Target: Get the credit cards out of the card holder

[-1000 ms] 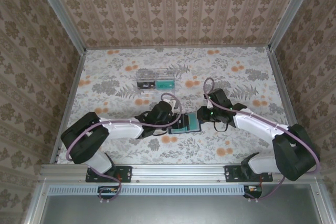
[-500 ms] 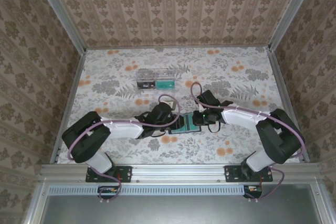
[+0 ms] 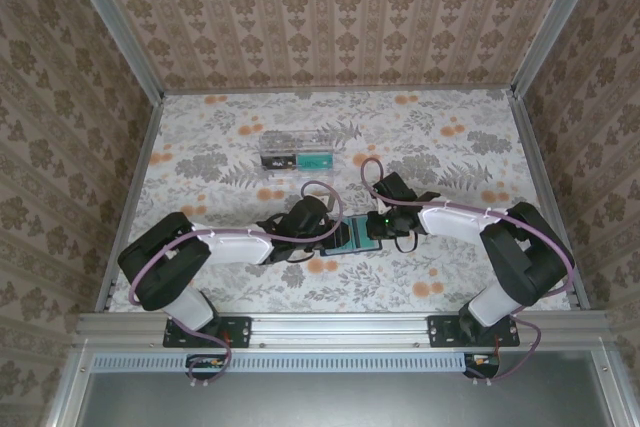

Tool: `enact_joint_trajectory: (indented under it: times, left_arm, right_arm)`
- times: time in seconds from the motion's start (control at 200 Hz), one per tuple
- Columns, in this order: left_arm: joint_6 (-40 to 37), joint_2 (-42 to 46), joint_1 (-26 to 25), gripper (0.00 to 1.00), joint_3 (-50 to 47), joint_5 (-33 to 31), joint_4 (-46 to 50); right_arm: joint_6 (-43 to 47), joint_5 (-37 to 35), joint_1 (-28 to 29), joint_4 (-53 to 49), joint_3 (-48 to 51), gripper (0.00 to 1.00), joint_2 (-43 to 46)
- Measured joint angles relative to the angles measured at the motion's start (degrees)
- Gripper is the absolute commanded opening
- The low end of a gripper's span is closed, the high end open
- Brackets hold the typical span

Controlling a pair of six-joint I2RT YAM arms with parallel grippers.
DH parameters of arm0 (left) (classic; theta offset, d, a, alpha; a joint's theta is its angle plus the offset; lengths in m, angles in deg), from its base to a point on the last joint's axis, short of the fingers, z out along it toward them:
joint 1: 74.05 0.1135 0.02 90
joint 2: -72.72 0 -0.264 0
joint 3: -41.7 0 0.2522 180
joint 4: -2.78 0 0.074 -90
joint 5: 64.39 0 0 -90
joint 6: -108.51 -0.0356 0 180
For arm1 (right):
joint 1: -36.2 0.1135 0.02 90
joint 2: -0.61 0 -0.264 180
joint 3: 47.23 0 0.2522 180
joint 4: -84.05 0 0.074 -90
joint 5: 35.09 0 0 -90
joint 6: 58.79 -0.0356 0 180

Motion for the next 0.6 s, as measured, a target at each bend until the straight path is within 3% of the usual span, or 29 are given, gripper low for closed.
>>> enact_joint_trajectory:
  times: [0.6]
  left_arm:
    - [1.57, -5.81, -0.76, 0.25, 6.05, 0.63, 4.72]
  right_arm:
    - [-0.02, 0.09, 0.04, 0.5, 0.04, 0.11, -0.09]
